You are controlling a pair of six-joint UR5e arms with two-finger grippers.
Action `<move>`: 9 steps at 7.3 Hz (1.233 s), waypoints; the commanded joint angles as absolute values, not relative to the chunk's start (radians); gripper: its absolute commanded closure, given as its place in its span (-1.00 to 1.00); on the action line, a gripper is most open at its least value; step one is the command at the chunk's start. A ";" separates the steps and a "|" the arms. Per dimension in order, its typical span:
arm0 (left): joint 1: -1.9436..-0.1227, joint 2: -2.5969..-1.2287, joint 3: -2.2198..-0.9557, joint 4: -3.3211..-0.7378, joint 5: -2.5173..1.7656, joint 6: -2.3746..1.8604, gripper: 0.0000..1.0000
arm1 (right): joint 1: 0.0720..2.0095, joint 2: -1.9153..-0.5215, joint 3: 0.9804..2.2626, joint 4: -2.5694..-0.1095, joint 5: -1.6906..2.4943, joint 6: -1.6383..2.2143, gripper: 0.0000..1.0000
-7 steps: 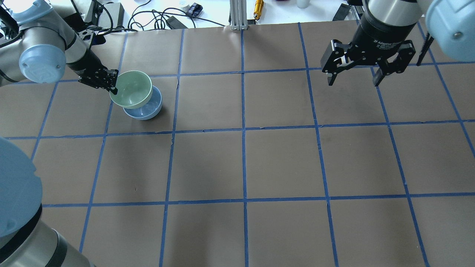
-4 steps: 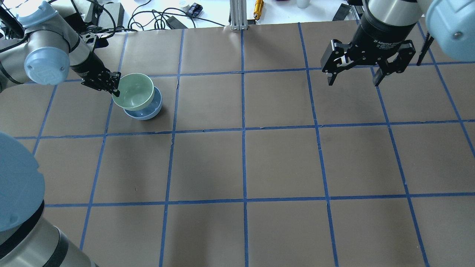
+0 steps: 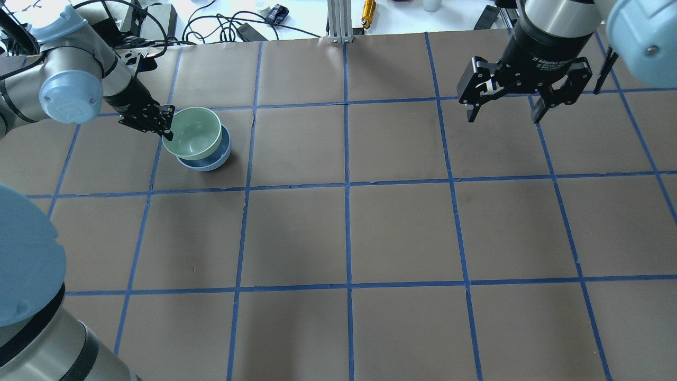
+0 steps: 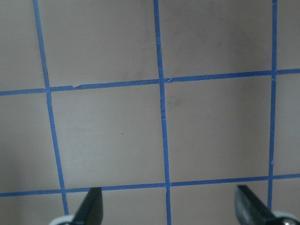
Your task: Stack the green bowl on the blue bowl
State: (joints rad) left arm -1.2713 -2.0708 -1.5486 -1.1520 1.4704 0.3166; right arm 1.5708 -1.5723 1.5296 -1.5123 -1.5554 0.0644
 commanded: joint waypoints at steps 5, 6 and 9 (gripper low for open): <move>-1.410 -1.969 -1.533 -1.211 1.495 0.209 -0.55 | 1.571 -1.572 1.529 -1.511 -1.555 0.064 -1.00; -1.460 -1.909 -1.523 -1.276 1.496 0.125 -0.60 | 1.571 -1.572 1.529 -1.511 -1.555 0.064 -1.00; -1.499 -1.717 -1.519 -1.484 1.494 0.048 -0.80 | 1.571 -1.572 1.531 -1.511 -1.555 0.064 -1.00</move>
State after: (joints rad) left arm -1.4837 -1.8010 -1.5195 -1.3865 1.4936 0.0828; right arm 1.5708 -1.5724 1.5296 -1.5110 -1.5555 0.0644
